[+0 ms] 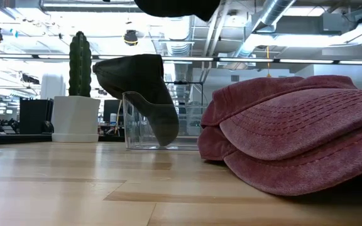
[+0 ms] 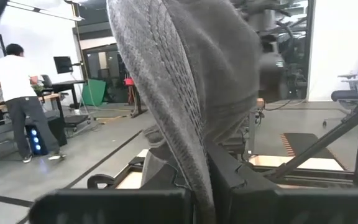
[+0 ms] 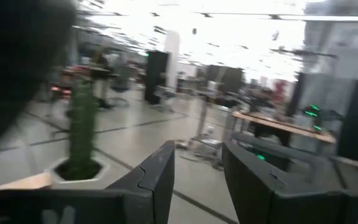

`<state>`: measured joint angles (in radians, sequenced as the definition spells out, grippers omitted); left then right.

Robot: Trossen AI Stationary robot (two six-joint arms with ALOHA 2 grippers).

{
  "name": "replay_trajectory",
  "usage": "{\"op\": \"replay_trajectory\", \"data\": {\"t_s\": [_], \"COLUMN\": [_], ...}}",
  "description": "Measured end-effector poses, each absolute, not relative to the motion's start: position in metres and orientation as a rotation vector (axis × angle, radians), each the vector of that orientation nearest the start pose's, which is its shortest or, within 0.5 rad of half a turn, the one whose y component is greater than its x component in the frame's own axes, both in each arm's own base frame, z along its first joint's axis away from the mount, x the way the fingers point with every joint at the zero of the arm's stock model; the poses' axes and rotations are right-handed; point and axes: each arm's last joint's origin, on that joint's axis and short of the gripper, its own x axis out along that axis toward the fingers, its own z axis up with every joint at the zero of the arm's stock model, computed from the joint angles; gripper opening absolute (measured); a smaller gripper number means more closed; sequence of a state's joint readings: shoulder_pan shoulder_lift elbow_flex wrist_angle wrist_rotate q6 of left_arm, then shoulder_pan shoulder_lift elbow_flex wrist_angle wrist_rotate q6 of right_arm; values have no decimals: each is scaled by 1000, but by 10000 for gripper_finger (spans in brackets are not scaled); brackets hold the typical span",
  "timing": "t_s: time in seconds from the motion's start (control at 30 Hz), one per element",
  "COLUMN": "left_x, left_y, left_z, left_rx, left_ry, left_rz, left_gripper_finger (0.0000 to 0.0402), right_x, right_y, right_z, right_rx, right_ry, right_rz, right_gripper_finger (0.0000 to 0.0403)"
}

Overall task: Pick & Place hat
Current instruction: Put the black cap into the bottom transparent bin

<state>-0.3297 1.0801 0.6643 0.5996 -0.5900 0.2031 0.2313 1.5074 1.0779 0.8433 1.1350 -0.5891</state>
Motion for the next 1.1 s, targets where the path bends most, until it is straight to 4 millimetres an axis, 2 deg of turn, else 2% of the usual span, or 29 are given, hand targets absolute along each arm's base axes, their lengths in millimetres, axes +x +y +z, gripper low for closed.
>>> {"op": "replay_trajectory", "data": {"t_s": [0.1,0.27,0.4,0.5,0.73,0.87,0.97,1.03,1.1], "left_x": [227,227,227,227,227,227,227,227,227], "left_y": [-60,-62,-64,-63,-65,-65,-65,-65,-65], "left_z": [309,311,311,311,311,311,310,310,310], "left_rx": [114,49,41,40,21,21,24,27,28], "left_ry": [-142,-169,-173,-173,-179,-179,-174,-170,-168], "left_rz": [273,194,160,163,117,115,121,122,122], "left_gripper_finger": [14,14,14,14,14,14,14,14,14], "right_x": [320,316,317,320,318,317,306,294,285], "right_y": [60,51,48,49,24,10,-5,-13,-19], "right_z": [354,363,362,359,364,365,372,380,382], "right_rx": [-354,-412,-383,-436,-510,-587,-476,-343,-291], "right_ry": [-53,-74,-82,-61,-10,77,118,80,35], "right_rz": [-897,-953,-955,-916,-1049,-1135,-1316,-1419,-1457], "right_gripper_finger": [127,127,127,127,127,127,127,127,127]}}
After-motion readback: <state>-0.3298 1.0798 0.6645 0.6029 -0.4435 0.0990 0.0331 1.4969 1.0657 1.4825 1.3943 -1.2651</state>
